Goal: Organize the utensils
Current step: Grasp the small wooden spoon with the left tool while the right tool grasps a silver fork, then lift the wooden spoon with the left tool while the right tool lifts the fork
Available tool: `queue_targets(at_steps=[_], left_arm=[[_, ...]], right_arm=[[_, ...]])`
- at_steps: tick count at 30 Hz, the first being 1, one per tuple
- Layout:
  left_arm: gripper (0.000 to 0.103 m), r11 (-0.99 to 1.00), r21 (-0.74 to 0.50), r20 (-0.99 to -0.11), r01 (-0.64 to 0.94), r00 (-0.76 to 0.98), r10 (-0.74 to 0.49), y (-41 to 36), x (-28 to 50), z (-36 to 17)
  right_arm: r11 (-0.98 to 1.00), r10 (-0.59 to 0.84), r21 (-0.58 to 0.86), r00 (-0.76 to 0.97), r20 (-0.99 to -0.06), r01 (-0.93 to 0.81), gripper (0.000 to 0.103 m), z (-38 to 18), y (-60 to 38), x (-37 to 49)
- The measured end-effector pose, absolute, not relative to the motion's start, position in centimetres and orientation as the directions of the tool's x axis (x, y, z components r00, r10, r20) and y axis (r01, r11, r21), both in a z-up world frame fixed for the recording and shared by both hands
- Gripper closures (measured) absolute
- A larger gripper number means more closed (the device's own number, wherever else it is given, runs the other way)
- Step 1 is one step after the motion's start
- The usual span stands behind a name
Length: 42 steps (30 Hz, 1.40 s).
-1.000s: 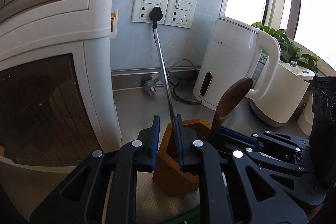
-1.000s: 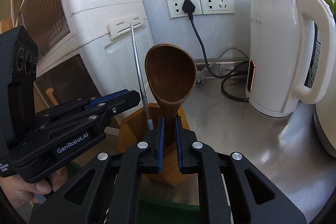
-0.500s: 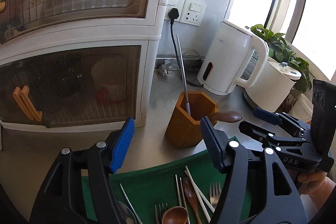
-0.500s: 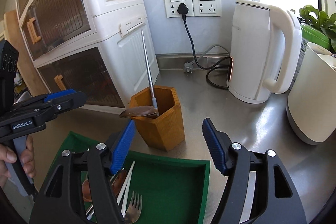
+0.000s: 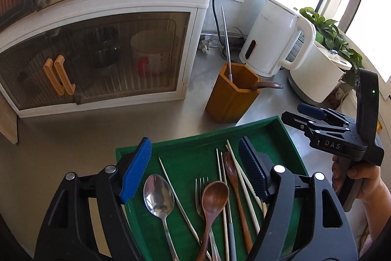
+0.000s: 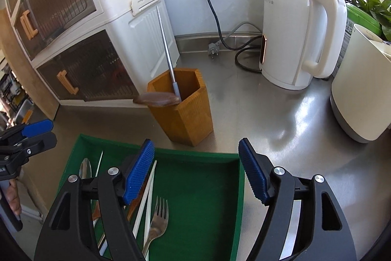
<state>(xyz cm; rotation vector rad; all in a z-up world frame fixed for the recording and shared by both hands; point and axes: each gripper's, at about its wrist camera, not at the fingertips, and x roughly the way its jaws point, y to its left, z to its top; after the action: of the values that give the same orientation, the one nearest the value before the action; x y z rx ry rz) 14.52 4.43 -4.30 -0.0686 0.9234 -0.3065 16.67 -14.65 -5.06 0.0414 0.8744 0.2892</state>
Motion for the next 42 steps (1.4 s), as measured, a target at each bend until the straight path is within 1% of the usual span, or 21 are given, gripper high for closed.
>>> queue_targets(at_steps=[1,3,7,11,13,14,15,16,17,18,19,22,23,25,27,28,30,33,35,37,42], left_arm=[[0.026,0.955,-0.184,-0.794,0.233,0.537,-0.284,4.6,14.3,-4.5],[0.024,0.956,-0.175,-0.833,0.236,0.482,-0.271,4.8,13.8,-4.9],[0.024,0.953,-0.173,-0.884,0.248,0.387,-0.261,5.0,12.7,-5.9],[0.024,0.945,-0.19,-0.918,0.265,0.295,-0.267,5.1,11.6,-7.9],[0.025,0.937,-0.23,-0.929,0.264,0.226,-0.291,5.2,11.2,-9.3],[0.026,0.932,-0.242,-0.934,0.271,0.196,-0.299,5.1,11.1,-9.8],[0.028,0.927,-0.25,-0.937,0.281,0.17,-0.304,4.9,11.1,-10.2],[0.03,0.921,-0.258,-0.939,0.291,0.149,-0.31,4.8,11.0,-10.6],[0.032,0.919,-0.262,-0.94,0.296,0.136,-0.312,4.5,11.0,-10.9],[0.036,0.917,-0.261,-0.943,0.301,0.125,-0.31,4.4,11.0,-11.3],[0.041,0.917,-0.254,-0.946,0.307,0.118,-0.302,4.2,11.1,-11.6],[0.051,0.91,-0.254,-0.948,0.327,0.101,-0.301,3.7,11.5,-12.3],[0.053,0.907,-0.254,-0.949,0.335,0.095,-0.301,3.5,11.6,-12.5],[0.061,0.905,-0.245,-0.954,0.348,0.078,-0.289,3.0,11.8,-13.0],[0.065,0.905,-0.217,-0.963,0.366,0.072,-0.26,2.5,11.9,-13.4],[0.069,0.903,-0.212,-0.965,0.373,0.067,-0.254,2.3,11.9,-13.6],[0.071,0.897,-0.215,-0.966,0.387,0.05,-0.254,1.9,11.9,-14.0],[0.072,0.888,-0.177,-0.975,0.424,0.05,-0.218,0.8,11.9,-14.5],[0.076,0.885,-0.147,-0.981,0.442,0.047,-0.187,0.0,12.0,-14.9],[0.087,0.881,-0.118,-0.987,0.459,0.041,-0.153,-0.6,12.1,-15.3],[0.092,0.862,-0.109,-0.991,0.496,0.015,-0.134,-1.5,12.0,-15.3]], right_arm=[[0.959,0.267,0.154,0.575,-0.773,-0.239,0.031,-5.2,-14.4,16.1],[0.95,0.284,0.168,0.501,-0.818,-0.264,0.031,-5.4,-14.0,15.3],[0.946,0.246,0.146,0.351,-0.903,-0.29,0.031,-6.4,-12.8,14.4],[0.939,0.262,0.19,0.239,-0.935,-0.285,0.031,-8.0,-12.7,14.1],[0.933,0.307,0.265,0.158,-0.939,-0.242,0.034,-9.3,-13.0,14.3],[0.931,0.321,0.289,0.12,-0.94,-0.222,0.044,-10.0,-13.0,14.3],[0.93,0.329,0.308,0.084,-0.94,-0.198,0.055,-10.7,-12.9,14.4],[0.929,0.341,0.328,0.05,-0.939,-0.173,0.062,-11.4,-12.9,14.4],[0.928,0.347,0.339,0.024,-0.938,-0.153,0.073,-12.1,-12.7,14.4],[0.931,0.343,0.339,0.011,-0.939,-0.139,0.075,-12.5,-12.6,14.4],[0.931,0.346,0.343,0.002,-0.938,-0.127,0.075,-12.9,-12.4,14.3],[0.913,0.396,0.396,-0.017,-0.918,-0.1,0.075,-13.5,-11.7,13.9],[0.911,0.402,0.402,-0.017,-0.915,-0.095,0.075,-13.6,-11.5,13.8],[0.918,0.388,0.388,-0.013,-0.921,-0.083,0.076,-13.7,-11.2,13.8],[0.916,0.395,0.396,-0.021,-0.918,-0.066,0.087,-13.9,-11.0,13.8],[0.916,0.395,0.396,-0.027,-0.918,-0.063,0.089,-13.9,-10.9,14.0],[0.918,0.389,0.391,-0.042,-0.92,-0.061,0.092,-14.0,-10.6,14.1],[0.92,0.385,0.387,-0.048,-0.922,-0.055,0.092,-14.1,-10.4,14.4],[0.921,0.383,0.386,-0.054,-0.922,-0.05,0.092,-14.2,-10.4,14.5],[0.921,0.386,0.389,-0.06,-0.92,-0.036,0.092,-14.3,-10.6,14.5],[0.915,0.399,0.402,-0.071,-0.914,-0.026,0.092,-14.5,-11.1,14.7]])
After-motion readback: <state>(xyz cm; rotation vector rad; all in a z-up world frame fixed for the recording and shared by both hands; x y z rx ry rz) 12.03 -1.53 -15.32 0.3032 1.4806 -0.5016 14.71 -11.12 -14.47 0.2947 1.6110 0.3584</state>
